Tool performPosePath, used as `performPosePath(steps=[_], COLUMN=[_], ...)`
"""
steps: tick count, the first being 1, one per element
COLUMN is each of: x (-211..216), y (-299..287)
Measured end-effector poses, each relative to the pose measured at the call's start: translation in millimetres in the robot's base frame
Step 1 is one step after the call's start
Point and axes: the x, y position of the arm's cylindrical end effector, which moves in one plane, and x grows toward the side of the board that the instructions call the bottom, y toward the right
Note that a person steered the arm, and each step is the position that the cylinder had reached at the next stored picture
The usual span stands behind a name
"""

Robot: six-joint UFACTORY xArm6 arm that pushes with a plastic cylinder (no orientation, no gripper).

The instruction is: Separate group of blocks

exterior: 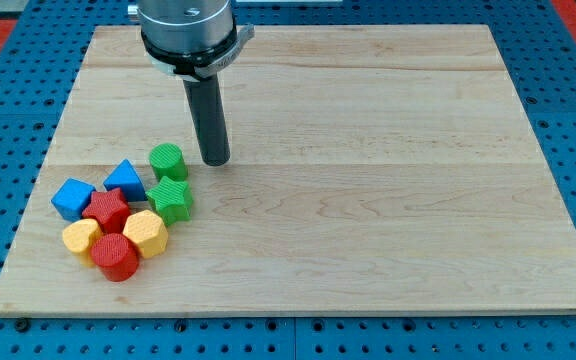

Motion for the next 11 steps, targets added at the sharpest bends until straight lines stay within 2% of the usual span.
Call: performPosePath(steps=[1,2,3,4,5,6,7,8,9,11], x=[-4.5,-42.5,-72.3,-45.8,-28.5,23.3,101.0,155.1,150.3,109.8], y=[-1.2,-18.4,-94.6,-184.2,-217.5,-213.2,-209.8,-213.5,-121.8,-30.9])
